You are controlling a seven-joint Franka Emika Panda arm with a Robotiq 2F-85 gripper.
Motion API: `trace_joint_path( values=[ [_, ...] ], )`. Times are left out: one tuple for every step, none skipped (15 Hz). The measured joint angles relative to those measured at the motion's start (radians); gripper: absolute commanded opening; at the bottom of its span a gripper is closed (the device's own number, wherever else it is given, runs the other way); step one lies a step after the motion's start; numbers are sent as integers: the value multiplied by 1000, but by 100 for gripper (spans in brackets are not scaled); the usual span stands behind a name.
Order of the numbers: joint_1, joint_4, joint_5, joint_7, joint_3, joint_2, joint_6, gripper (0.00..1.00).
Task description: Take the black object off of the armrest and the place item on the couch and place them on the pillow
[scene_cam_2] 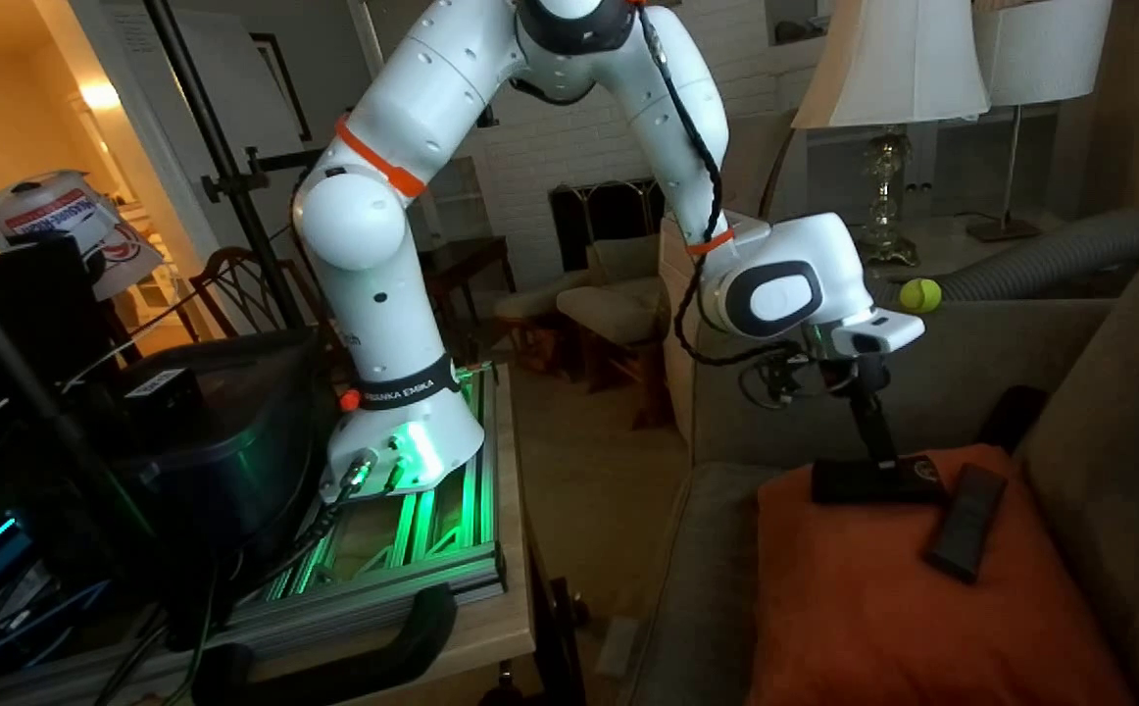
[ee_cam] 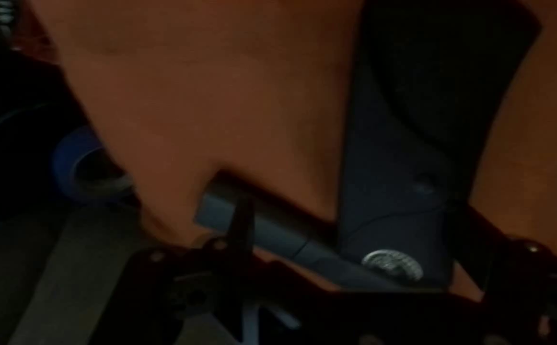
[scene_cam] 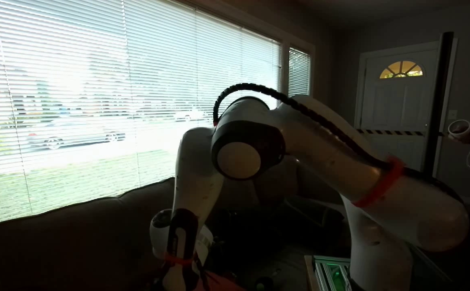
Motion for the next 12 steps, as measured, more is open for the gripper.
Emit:
trace_joint_path(
  values=[
    [78,-36,-18,46,-83,-29,-32,100],
    [156,-71,-47,98,-168,-57,-71,100],
    [233,-103,-82,151,-251,-80,-115,100],
    [312,-134,-116,200,-335,-99,-162,100],
    [389,-165,-147,244,-418,-112,-206,100],
    [465,-198,-170,283,-498,-119,-244,100],
    [541,-236,-181,315,-577,-120,-275,100],
    [611,-275,-185,340,-647,-117,-300,100],
    [675,-317,-185,364,-710,-113,-324,100],
    [730,-359,-185,387,-765,-103,-343,100],
    [773,-398,-184,409,-809,-91,-359,100],
    [806,-437,-180,428,-844,-76,-371,100]
  ],
)
